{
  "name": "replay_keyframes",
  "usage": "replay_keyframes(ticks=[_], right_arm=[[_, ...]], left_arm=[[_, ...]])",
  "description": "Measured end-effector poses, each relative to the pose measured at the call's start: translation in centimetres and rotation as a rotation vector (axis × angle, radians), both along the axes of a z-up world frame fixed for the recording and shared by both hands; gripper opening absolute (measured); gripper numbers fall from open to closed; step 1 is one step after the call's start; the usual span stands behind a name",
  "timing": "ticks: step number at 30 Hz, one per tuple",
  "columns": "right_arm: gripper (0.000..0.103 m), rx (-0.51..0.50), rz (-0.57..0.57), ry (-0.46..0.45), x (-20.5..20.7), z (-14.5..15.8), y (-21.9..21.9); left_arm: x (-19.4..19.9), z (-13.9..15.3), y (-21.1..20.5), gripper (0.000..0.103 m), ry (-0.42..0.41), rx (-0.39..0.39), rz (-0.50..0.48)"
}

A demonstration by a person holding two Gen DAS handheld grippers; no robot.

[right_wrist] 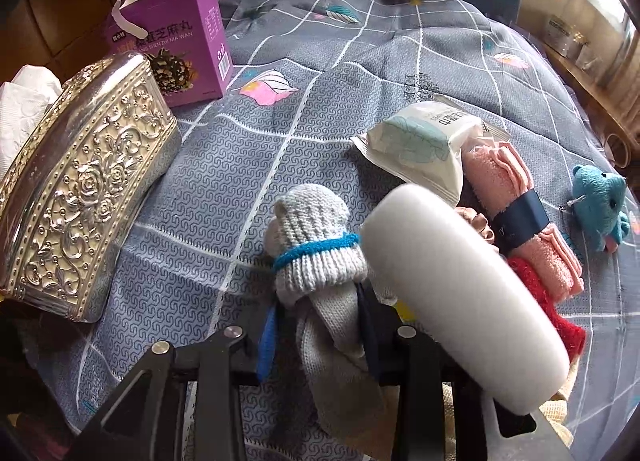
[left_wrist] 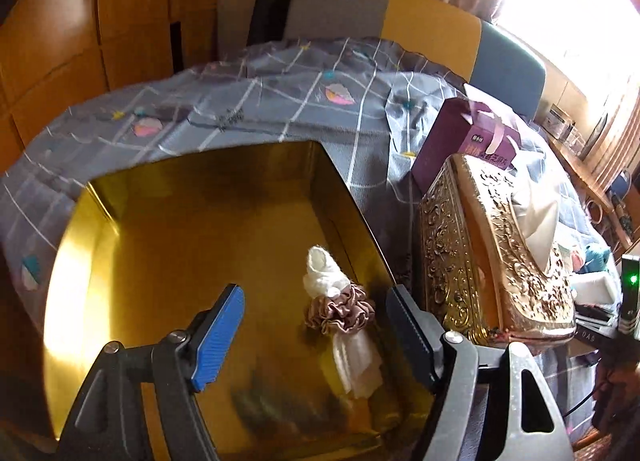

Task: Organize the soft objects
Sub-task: 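Carry the grey knit sock into the gold tray and open right tool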

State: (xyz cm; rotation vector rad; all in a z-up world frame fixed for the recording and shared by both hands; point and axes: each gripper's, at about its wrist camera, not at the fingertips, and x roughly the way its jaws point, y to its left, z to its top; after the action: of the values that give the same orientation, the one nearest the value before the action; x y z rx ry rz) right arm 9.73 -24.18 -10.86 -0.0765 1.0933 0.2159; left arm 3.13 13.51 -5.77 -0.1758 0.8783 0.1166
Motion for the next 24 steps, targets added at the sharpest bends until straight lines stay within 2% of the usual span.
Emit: replay_keyframes(ticks=[7, 13, 24], right_arm=[[0.036, 0.039, -0.049, -0.006, -0.2, 0.4, -0.7], [0.035, 0.085, -0.127, 0.020, 1.0, 1.2, -1.3], [0.035, 0.110, -0.165, -0.032, 6.4, 6.3, 1.0]], left_arm=[[-1.3, 1.6, -0.6, 0.075, -0.062, 0.073, -0.023], [-1.6, 1.7, -0.6, 0.075, -0.056, 0.053, -0.040], [-2.0, 1.3, -0.3, 0.075, -0.056, 0.015, -0.066]])
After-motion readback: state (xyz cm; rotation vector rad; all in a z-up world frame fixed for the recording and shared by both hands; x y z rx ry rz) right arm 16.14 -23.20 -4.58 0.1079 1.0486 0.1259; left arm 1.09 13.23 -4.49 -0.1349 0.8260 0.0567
